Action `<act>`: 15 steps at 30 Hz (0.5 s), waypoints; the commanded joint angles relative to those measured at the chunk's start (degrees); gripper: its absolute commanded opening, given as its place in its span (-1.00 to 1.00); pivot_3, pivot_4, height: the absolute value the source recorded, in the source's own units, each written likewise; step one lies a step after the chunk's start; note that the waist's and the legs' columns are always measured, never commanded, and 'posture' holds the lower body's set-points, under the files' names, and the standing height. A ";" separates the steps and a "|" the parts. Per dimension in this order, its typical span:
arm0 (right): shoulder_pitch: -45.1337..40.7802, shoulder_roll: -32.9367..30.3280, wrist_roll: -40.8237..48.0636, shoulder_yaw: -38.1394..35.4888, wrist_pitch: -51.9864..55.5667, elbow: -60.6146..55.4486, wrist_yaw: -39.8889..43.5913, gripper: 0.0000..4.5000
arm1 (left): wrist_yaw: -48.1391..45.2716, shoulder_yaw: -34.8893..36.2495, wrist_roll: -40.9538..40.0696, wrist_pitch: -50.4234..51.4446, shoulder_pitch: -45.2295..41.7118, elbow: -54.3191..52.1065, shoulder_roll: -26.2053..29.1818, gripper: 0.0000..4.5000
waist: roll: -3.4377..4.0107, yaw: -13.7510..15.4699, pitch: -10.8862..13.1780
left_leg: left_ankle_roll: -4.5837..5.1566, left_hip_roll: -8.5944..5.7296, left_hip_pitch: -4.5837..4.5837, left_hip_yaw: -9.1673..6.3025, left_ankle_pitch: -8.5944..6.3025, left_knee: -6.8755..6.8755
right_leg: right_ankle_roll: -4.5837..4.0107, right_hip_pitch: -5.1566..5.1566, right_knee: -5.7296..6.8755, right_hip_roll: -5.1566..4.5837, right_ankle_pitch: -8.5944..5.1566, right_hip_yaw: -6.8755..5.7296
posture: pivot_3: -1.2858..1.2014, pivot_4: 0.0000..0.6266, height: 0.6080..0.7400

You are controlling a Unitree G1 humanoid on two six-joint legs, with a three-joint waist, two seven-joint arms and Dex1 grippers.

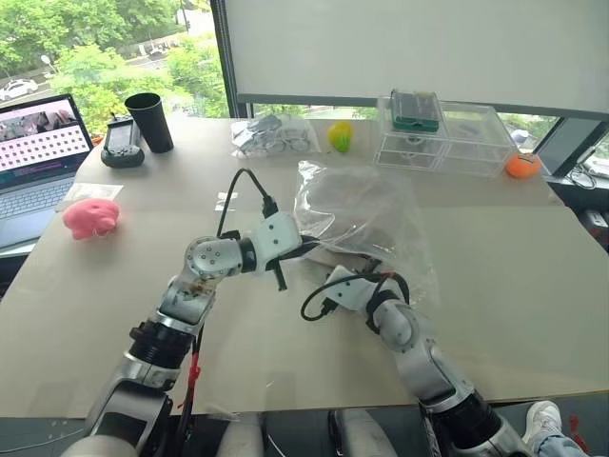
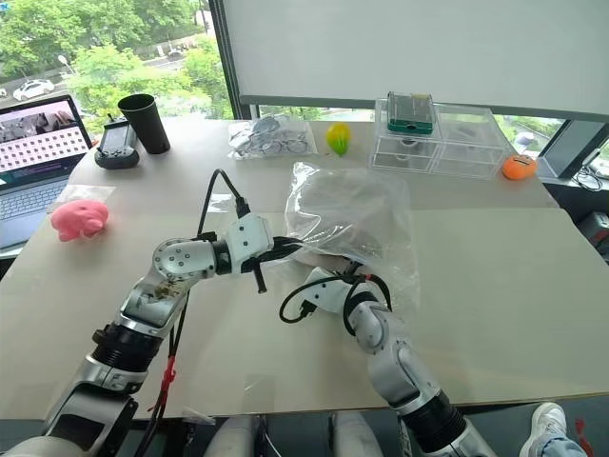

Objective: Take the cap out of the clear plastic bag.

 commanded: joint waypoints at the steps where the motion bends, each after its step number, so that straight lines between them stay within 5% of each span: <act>1: 0.67 0.07 -1.00 -1.10 -0.13 -1.05 0.24 1.00 | 1.08 0.51 0.15 0.61 -2.05 -0.25 -0.62 -0.97 | 0.00 0.00 0.00 | 0.00 0.00 0.00 0.00 0.00 0.00 | 0.00 0.00 0.00 0.00 0.00 0.00 | 0.03 -0.52 1.00; 15: 0.77 0.34 -2.14 -0.77 -0.77 -0.64 0.19 1.00 | 2.57 2.24 -1.38 3.99 -4.95 0.67 -1.70 -0.97 | 0.00 0.05 0.00 | 0.00 0.00 0.00 0.00 0.00 0.00 | 0.00 0.01 0.00 0.00 0.00 0.00 | 0.03 -0.52 1.00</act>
